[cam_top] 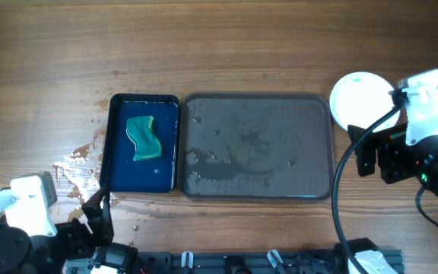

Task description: Clean dirty plates on tray and stack at the side

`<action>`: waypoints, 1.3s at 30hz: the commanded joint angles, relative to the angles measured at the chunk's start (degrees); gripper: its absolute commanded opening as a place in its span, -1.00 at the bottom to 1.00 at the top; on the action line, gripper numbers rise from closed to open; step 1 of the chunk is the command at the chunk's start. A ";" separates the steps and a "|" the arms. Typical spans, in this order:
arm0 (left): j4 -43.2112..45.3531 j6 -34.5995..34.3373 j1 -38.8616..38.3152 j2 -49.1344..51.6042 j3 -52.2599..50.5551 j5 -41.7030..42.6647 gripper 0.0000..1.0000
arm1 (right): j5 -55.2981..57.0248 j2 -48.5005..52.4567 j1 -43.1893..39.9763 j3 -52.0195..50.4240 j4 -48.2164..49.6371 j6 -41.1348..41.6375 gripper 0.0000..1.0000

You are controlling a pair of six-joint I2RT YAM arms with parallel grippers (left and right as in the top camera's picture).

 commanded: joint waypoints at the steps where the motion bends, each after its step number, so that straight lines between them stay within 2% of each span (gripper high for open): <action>1: -0.09 -0.52 -0.42 -0.07 0.26 -0.90 1.00 | 1.25 -0.09 0.28 0.22 -0.02 0.59 0.99; 5: -0.09 -0.52 -0.42 -0.07 0.26 -0.90 1.00 | -0.17 -2.64 0.28 -0.20 3.02 0.76 1.00; 10: -0.09 -0.52 -0.42 -0.07 0.26 -0.90 1.00 | -5.84 -16.92 0.26 -10.95 18.64 0.83 1.00; 14: -0.11 -0.52 -0.42 -0.07 0.26 -0.90 1.00 | -7.72 -33.55 0.26 -28.55 35.21 0.76 0.99; 22: -0.09 -0.52 -0.42 -0.07 0.26 -0.90 1.00 | -12.52 -61.79 -0.02 -64.94 59.63 0.87 0.99; 23: -0.09 -0.52 -0.42 -0.07 0.26 -0.90 1.00 | -13.70 -61.46 -0.26 -69.48 64.22 1.03 1.00; 28: -0.09 -0.52 -0.42 -0.07 0.26 -0.90 1.00 | -14.32 -62.01 -0.66 -81.74 74.79 3.82 1.00; 39: -0.09 -0.52 -0.42 -0.07 0.26 -0.90 1.00 | -13.22 -62.01 -0.66 -97.20 76.81 3.82 0.99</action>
